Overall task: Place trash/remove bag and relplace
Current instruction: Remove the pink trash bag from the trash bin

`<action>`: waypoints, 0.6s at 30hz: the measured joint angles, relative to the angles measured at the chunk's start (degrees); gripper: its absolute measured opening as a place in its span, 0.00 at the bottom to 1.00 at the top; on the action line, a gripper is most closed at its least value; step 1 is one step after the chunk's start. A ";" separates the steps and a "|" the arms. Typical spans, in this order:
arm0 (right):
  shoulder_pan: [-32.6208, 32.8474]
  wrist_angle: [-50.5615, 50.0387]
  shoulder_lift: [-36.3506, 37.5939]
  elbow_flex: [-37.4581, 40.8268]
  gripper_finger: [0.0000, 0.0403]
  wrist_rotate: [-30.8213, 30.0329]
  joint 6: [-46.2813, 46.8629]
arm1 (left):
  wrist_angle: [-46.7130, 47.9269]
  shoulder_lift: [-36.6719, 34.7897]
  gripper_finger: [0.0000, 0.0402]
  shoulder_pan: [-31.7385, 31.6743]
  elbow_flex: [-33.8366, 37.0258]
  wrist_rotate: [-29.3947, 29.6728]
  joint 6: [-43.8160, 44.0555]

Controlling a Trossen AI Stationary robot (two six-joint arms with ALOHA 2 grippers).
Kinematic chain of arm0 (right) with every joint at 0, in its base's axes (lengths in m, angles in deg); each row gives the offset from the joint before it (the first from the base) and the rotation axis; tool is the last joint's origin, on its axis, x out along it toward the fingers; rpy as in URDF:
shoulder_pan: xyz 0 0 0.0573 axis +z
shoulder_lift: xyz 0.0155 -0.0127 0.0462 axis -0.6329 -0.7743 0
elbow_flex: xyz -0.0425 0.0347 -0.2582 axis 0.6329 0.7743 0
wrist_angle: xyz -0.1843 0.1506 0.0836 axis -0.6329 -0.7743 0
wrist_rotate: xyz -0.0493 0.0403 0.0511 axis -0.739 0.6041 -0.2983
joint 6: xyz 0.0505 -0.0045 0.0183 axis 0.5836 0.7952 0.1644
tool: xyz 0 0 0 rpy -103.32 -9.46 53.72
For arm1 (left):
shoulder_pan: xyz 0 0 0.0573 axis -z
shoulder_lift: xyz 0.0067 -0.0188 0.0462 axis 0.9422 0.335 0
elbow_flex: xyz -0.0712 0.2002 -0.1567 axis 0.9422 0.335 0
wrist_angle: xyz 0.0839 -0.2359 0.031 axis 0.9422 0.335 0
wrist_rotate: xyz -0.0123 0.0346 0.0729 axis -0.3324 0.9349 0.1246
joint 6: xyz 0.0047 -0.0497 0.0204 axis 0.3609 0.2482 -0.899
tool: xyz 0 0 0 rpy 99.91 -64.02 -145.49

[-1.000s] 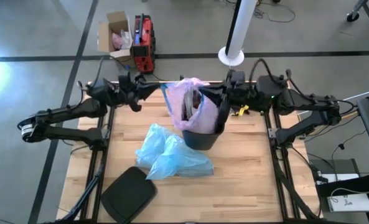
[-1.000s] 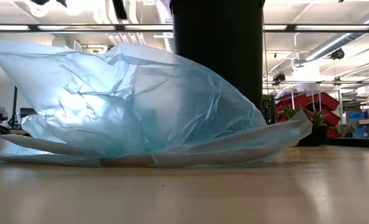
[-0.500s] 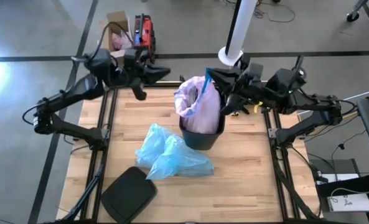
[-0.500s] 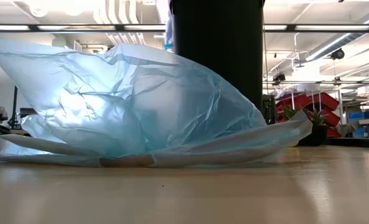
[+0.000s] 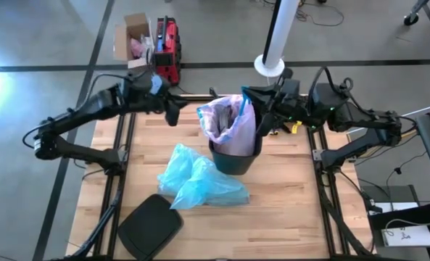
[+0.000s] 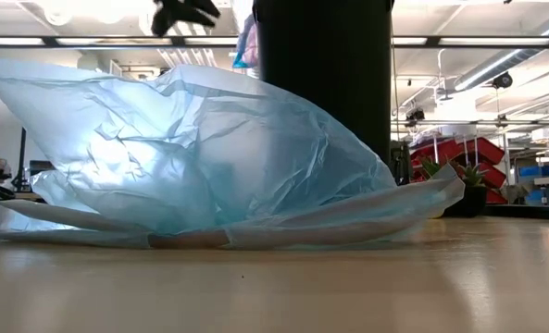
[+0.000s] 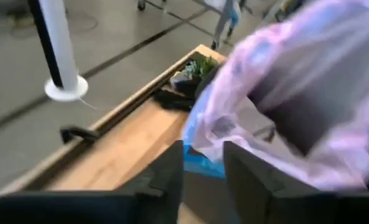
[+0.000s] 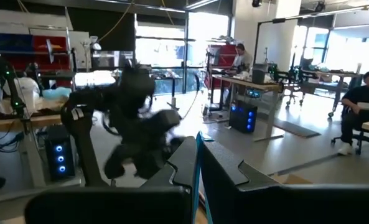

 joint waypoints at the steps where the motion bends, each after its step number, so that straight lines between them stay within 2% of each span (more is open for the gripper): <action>1: 0.00 -0.01 0.00 0.00 0.02 0.00 -0.03 | -3.14 -0.24 0.29 -0.14 2.42 -0.01 2.86; 5: 0.00 -0.52 0.00 0.00 0.02 0.01 -0.04 | -11.47 -0.39 0.42 -1.57 11.05 -4.63 13.60; 9: 0.01 -2.67 0.00 0.00 0.02 0.04 1.26 | -20.56 -0.39 0.52 -2.69 18.26 -8.77 20.37; 14: 0.02 -5.26 0.00 0.00 0.02 0.08 3.01 | -35.03 -0.41 0.57 -2.99 24.36 -13.50 27.50; 18: 0.03 -5.77 0.00 0.00 0.02 0.09 3.24 | -37.23 0.64 0.56 -3.05 26.85 -12.96 28.11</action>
